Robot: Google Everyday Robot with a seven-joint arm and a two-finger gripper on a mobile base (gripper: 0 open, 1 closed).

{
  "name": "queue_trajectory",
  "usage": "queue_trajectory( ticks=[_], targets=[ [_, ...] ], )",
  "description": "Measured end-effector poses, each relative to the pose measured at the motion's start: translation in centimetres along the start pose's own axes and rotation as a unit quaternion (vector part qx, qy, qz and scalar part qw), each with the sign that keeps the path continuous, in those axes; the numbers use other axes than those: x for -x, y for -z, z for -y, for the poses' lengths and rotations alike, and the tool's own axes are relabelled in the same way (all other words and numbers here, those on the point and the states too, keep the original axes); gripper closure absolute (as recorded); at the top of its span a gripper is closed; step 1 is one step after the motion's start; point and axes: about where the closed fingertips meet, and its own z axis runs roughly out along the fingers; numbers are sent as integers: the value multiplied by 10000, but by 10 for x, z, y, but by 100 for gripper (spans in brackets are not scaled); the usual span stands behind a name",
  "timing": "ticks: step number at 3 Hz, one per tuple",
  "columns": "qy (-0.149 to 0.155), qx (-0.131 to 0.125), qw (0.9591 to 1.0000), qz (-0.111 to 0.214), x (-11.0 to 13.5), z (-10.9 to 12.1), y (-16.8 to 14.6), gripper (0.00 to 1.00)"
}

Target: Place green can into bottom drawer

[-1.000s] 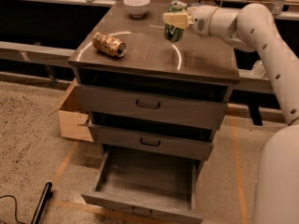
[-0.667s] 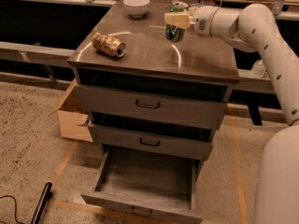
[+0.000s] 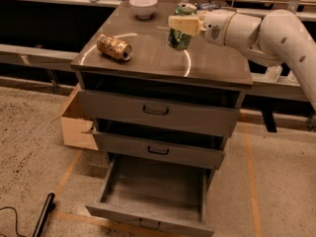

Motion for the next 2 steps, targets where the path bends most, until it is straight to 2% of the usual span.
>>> queue_trajectory(
  ticks=[1,2],
  targets=[
    [-264,260,9993,-61,-19,-50,3,100],
    [-431,644,9969,-105,-40,-100,5,100]
  ],
)
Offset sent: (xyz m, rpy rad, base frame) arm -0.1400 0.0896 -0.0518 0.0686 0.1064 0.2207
